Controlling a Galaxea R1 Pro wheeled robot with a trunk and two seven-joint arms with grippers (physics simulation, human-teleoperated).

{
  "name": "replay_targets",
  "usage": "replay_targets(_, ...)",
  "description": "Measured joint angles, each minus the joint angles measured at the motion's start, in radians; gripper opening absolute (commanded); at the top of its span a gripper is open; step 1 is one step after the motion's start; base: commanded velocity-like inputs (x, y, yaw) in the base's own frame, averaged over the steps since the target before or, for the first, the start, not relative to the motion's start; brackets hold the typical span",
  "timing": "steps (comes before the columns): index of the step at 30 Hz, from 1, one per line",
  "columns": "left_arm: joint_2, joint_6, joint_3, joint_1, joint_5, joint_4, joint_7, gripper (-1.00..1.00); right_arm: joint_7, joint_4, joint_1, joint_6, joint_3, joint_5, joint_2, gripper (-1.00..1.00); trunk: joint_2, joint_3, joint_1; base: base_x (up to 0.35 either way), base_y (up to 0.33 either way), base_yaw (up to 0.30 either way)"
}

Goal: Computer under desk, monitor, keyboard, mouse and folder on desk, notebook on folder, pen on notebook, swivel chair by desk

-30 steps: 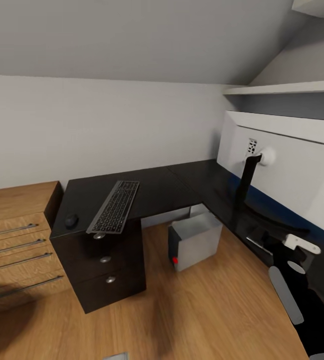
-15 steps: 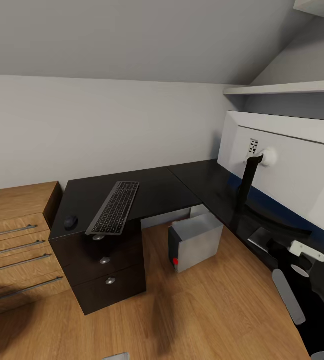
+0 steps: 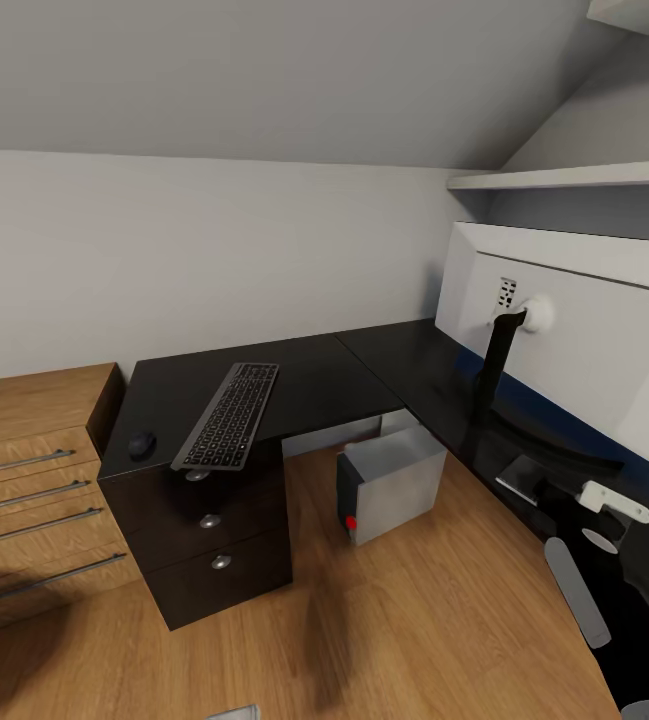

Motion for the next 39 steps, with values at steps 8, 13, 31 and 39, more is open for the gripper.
replay_targets(8, 0.001, -0.001, -0.002, 0.000, -0.001, 0.000, 0.000, 1.00, 0.000, 0.002, -0.002, 0.002, 0.000, 0.002, 0.000, 1.00, 0.000, 0.000, 0.000, -0.001, 0.001, 0.000)
replay_targets(13, 0.000, -0.002, -0.002, 0.000, -0.002, 0.000, 0.000, 1.00, 0.001, 0.003, -0.002, 0.002, 0.001, 0.004, 0.000, 1.00, 0.000, 0.000, 0.000, -0.115, 0.102, 0.000)
replay_targets(31, 0.000, -0.002, -0.002, 0.000, -0.002, 0.000, 0.000, 1.00, 0.003, 0.001, -0.002, 0.001, 0.002, 0.000, 0.001, 1.00, 0.000, 0.000, 0.000, -0.092, 0.126, 0.000)
replay_targets(39, 0.000, -0.001, -0.002, 0.000, -0.002, 0.000, 0.000, 1.00, 0.001, 0.003, -0.002, 0.004, 0.001, 0.008, 0.001, 1.00, 0.000, 0.000, 0.000, -0.036, 0.037, 0.000)
